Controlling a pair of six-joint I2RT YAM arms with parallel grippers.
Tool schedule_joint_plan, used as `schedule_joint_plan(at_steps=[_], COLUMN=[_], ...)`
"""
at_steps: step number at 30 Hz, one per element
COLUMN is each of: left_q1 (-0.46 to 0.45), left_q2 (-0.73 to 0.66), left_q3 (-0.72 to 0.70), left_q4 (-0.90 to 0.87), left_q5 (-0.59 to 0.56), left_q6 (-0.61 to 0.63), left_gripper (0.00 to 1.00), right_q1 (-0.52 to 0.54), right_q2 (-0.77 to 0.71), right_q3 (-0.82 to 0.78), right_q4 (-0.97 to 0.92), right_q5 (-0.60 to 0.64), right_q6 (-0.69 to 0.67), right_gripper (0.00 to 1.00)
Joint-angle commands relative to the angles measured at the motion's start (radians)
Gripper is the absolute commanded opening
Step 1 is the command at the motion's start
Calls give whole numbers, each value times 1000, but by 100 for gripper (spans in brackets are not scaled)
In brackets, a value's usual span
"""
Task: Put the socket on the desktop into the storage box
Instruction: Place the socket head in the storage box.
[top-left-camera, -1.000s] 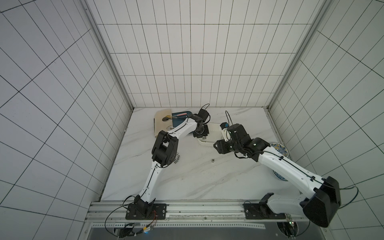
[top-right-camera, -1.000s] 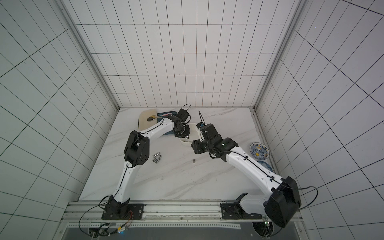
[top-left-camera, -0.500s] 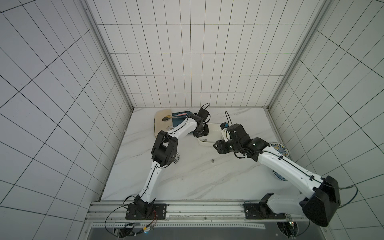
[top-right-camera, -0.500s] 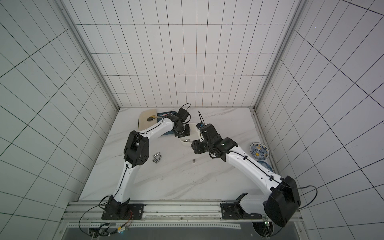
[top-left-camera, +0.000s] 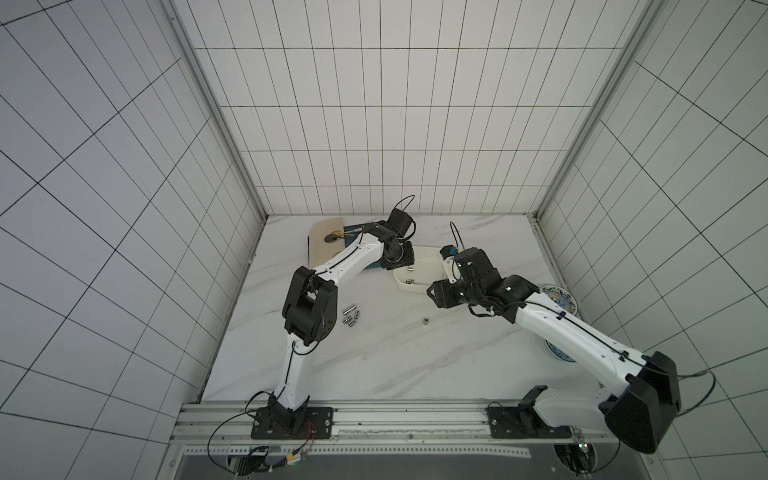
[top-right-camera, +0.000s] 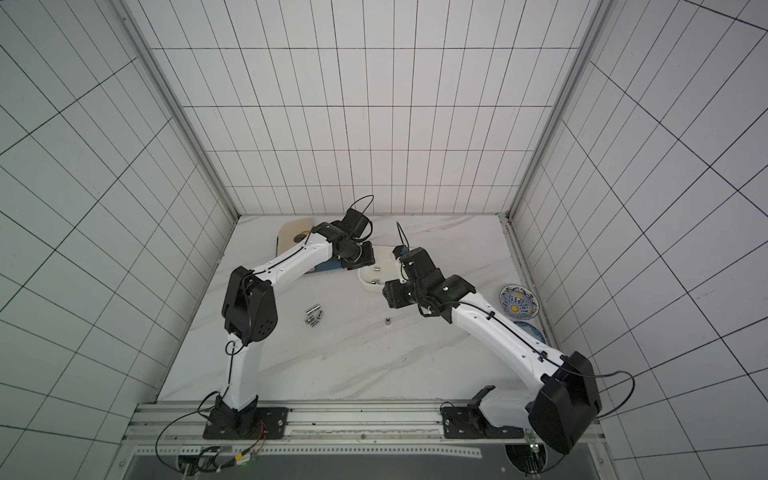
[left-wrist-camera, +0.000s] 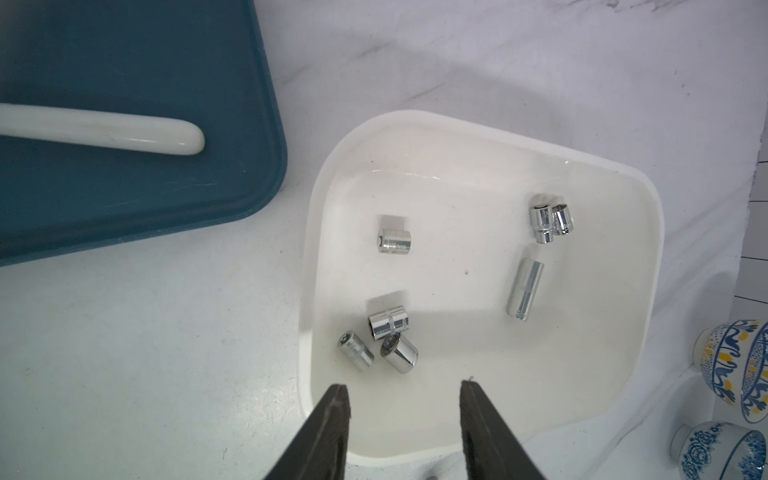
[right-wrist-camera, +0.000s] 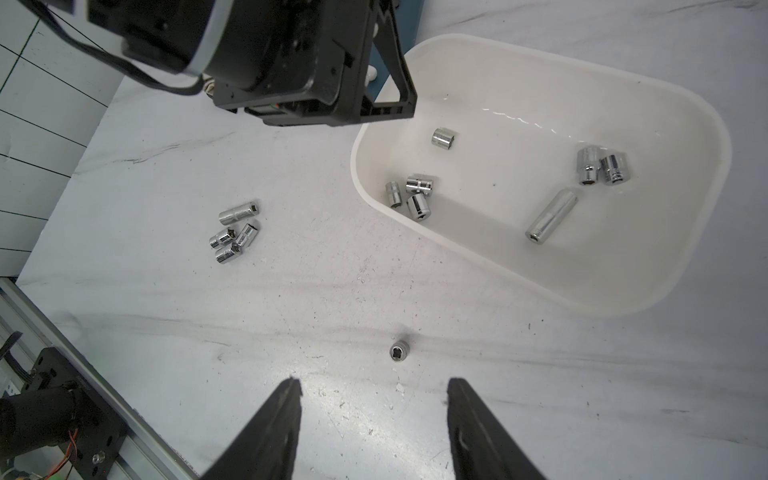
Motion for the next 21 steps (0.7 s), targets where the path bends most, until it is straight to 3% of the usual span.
schedule_joint_plan(at_steps=[1,12,21], left_q1=[-2,30,90], left_q2=[-72,-283,-442], left_q3=[-64,-340,-553], left_q4=[27,39,52], left_q5=[-32,-108,-139], left_q6=[11,-9,-40], left_gripper=[50,62,63], right_q1=[12,95,166], right_q2=[5,42,83], right_q3=[2,27,37], right_q4=[-19,8,46], right_q5=[-1,-18,-22], right_q6=[7,-4,-5], right_gripper=[59,60,60])
